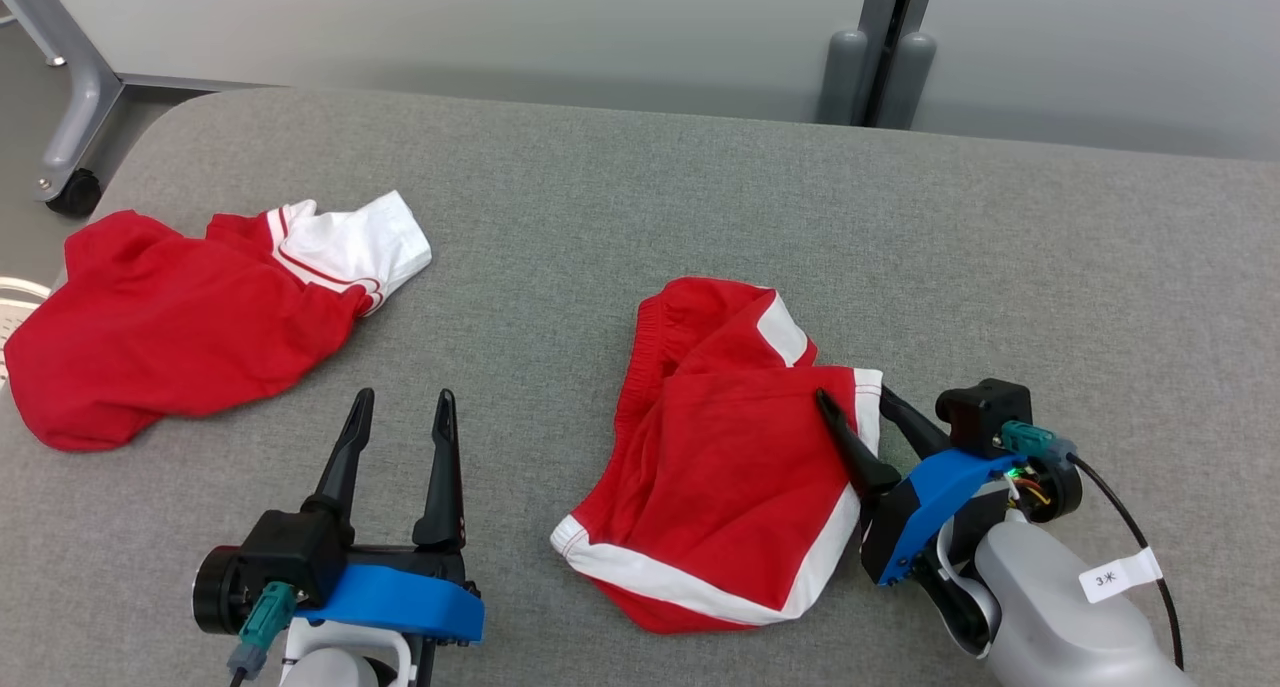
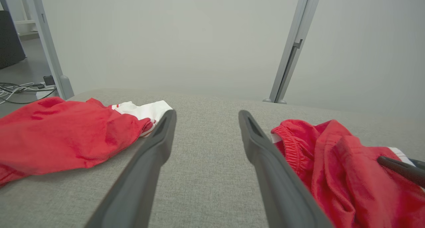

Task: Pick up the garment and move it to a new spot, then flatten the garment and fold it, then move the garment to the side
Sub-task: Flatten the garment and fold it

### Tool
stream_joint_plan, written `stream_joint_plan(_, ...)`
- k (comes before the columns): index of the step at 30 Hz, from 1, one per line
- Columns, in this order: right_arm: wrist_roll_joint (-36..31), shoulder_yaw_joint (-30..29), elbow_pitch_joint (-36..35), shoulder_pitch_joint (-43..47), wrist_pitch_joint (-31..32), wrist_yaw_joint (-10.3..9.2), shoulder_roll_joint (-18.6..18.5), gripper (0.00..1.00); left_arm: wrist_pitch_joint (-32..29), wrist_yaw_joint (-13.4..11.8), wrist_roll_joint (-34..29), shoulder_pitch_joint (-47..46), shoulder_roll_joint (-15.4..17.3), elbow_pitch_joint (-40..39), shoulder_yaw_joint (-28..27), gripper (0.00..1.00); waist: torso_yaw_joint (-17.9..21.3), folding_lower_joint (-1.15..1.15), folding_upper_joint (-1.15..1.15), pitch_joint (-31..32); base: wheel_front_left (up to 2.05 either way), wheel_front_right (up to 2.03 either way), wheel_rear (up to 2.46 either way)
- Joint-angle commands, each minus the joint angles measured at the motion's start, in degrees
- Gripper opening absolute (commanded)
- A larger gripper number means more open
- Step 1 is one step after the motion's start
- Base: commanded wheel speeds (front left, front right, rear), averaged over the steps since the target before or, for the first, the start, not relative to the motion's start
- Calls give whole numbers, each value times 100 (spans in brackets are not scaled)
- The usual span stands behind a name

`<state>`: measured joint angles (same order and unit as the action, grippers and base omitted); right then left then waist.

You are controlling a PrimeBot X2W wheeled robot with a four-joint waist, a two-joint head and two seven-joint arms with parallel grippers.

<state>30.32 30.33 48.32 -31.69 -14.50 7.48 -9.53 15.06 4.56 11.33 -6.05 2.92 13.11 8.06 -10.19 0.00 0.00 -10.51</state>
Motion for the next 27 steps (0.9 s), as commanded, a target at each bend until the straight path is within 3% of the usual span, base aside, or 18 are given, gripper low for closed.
stream_joint_plan(1,21,36,65,-85,-30,3,-18,0,17,-24,22,-89,-6,11,11,100,-5,0,0,-12,0,0,0)
stream_joint_plan(7,153,120,169,-306,-73,3,-24,0,17,-47,62,-77,-6,30,19,100,63,0,0,5,0,0,0)
stream_joint_plan(11,58,-151,-169,-272,-75,2,-110,0,16,-67,65,18,-5,39,-22,100,219,0,0,115,0,0,0)
stream_joint_plan(16,-150,-848,-1021,391,-74,3,-130,0,17,-89,128,126,-6,20,-28,100,513,0,0,285,0,0,0)
stream_joint_plan(27,-263,-2118,-2674,2385,-74,3,399,0,17,-69,163,202,-4,37,15,100,1020,0,0,338,0,0,0)
